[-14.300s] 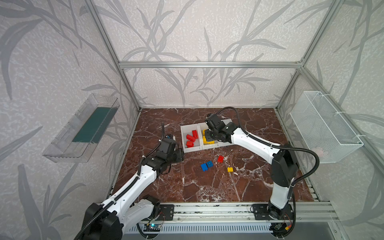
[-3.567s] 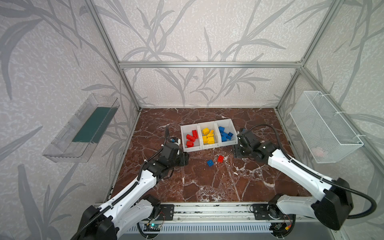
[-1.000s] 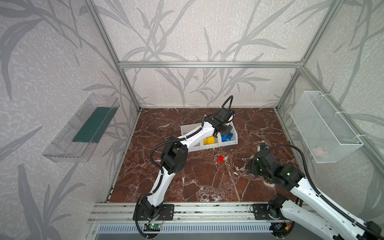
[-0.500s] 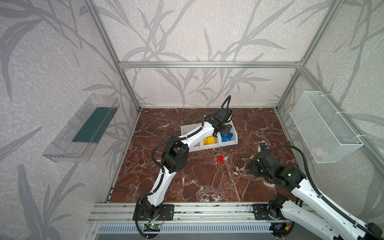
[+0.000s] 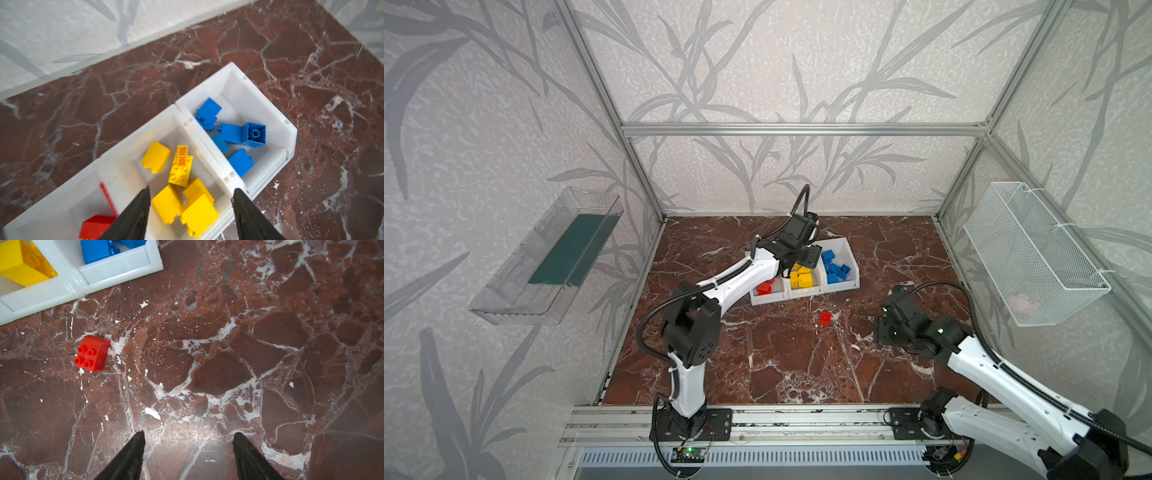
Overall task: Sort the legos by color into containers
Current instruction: 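Grasp the red 2x2 brick with the right gripper while the left arm withdraws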
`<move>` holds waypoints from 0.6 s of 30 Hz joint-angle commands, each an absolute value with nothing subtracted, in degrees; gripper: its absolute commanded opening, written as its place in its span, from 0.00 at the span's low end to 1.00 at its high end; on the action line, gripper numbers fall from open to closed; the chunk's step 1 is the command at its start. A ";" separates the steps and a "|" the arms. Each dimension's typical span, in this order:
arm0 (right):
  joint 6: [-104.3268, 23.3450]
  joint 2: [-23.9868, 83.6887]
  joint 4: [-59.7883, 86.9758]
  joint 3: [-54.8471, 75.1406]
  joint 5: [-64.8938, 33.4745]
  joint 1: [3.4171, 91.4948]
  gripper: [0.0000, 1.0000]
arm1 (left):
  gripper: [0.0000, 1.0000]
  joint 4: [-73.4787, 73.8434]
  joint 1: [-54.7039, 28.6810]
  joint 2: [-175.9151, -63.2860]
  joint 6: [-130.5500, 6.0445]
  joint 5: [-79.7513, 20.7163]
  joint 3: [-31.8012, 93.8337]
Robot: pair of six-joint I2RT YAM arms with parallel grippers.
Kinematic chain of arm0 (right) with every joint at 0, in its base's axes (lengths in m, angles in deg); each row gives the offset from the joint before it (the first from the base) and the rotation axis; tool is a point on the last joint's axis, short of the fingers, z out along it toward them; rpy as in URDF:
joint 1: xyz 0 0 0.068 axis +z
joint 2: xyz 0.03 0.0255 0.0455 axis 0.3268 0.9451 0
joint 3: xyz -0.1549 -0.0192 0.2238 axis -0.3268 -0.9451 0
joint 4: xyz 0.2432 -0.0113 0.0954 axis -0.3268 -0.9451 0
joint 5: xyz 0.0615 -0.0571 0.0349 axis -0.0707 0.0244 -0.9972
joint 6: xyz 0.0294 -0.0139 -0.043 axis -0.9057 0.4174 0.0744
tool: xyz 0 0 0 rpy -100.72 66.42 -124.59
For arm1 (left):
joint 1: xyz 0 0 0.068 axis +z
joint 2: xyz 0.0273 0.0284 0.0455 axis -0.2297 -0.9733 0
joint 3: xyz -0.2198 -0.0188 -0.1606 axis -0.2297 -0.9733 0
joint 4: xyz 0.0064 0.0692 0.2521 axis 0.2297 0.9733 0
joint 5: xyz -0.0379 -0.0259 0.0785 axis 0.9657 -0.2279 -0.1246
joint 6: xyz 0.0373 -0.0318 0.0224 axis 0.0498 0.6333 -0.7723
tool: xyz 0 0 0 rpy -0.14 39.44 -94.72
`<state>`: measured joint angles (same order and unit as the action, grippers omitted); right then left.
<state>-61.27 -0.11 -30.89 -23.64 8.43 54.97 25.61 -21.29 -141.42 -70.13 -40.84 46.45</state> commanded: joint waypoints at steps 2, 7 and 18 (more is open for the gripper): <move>-60.00 8.76 -24.94 -18.24 6.42 56.95 0.68 | 0.66 22.24 -18.53 -130.51 -69.72 -40.99 36.00; -60.31 20.11 -20.96 -12.71 5.42 59.90 0.68 | 0.67 24.15 -15.99 -120.70 -68.79 -43.58 25.65; -64.03 43.36 -18.42 0.22 6.37 63.99 0.68 | 0.67 24.30 -15.24 -103.32 -64.73 -45.40 7.49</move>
